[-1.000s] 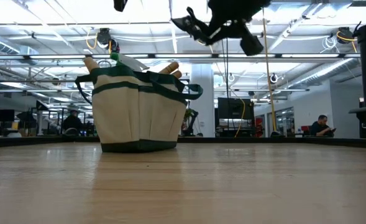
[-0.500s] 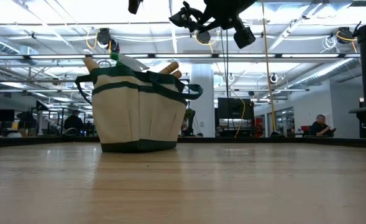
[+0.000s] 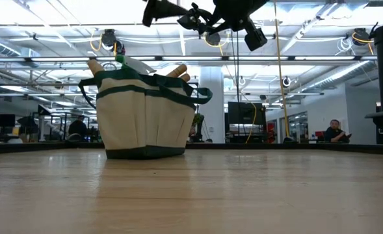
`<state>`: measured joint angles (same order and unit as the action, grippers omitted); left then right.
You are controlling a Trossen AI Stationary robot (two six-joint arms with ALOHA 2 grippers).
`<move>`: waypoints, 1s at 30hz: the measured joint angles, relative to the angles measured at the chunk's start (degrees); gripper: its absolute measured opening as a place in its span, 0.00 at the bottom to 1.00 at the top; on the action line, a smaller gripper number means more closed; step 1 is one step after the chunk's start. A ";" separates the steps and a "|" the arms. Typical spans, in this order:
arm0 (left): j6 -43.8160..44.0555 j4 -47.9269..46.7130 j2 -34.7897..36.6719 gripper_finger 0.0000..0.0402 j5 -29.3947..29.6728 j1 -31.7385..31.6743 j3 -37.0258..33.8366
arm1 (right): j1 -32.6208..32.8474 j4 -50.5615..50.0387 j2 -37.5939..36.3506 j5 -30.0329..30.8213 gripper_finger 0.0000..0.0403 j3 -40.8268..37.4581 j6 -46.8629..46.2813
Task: Pick & Place Garden tools in Gardening bag
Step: Put the green shear scissors into the green gardening bag
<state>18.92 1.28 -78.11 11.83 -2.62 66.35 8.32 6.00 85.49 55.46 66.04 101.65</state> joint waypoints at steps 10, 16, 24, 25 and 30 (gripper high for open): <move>2.73 0.37 -2.29 0.79 -1.92 -1.50 -0.02 | 0.00 -0.22 0.00 -0.24 0.09 0.00 0.00; 2.90 0.66 -3.59 0.77 -2.95 -2.86 -0.03 | 0.02 -0.25 0.00 -1.92 0.09 -0.02 0.04; 4.28 2.03 -4.78 0.77 -7.79 -4.61 -0.07 | 0.01 -0.56 0.48 -1.78 0.09 -0.04 -0.03; 4.09 2.31 -4.71 0.77 -7.78 -4.72 -0.06 | 0.00 -0.45 0.47 -1.74 0.09 -0.04 0.09; 3.82 2.21 -4.67 0.77 -8.34 -4.84 -0.04 | 0.00 -0.52 0.46 -1.75 0.09 -0.04 0.14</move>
<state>22.74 3.50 -82.78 3.50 -7.45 66.30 8.32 5.48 85.95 53.71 66.00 101.78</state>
